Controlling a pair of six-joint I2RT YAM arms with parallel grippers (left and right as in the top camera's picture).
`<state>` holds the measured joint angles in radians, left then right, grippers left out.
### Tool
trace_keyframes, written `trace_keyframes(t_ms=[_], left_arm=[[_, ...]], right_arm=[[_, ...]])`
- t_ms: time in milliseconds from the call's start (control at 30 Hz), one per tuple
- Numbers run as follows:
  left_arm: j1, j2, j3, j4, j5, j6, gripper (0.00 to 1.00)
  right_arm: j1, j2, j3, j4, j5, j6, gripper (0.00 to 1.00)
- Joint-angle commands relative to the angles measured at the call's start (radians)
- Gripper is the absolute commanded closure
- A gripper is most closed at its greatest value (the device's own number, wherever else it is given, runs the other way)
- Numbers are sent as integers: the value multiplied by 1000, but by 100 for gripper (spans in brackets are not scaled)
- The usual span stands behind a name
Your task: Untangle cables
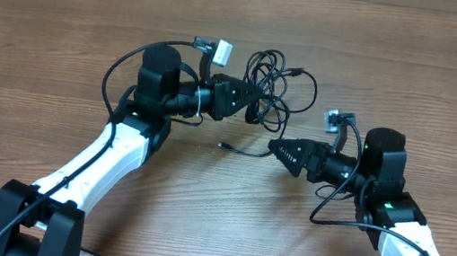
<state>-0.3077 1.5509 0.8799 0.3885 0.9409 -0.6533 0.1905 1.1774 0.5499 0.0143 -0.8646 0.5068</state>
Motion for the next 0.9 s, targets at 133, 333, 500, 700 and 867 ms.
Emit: trace_keyframes(t_ms=[133,333,500,700,867], left_arm=[[-20,-29,27,1,242,193,96],[-23,-29,27,-145,277,356,96],[-20,-29,27,-283,209,408,96],[-47,-29,27,-315,209,414,96],[-90,-29,27,-331,179,417,96]], right_arm=[[5,1,13,27,-102,-41,19],[5,1,13,34,-103,-40,19],[5,1,13,66,-102,-36,19],[5,1,13,108,-78,-28,11],[5,1,13,111,-64,-8,7]])
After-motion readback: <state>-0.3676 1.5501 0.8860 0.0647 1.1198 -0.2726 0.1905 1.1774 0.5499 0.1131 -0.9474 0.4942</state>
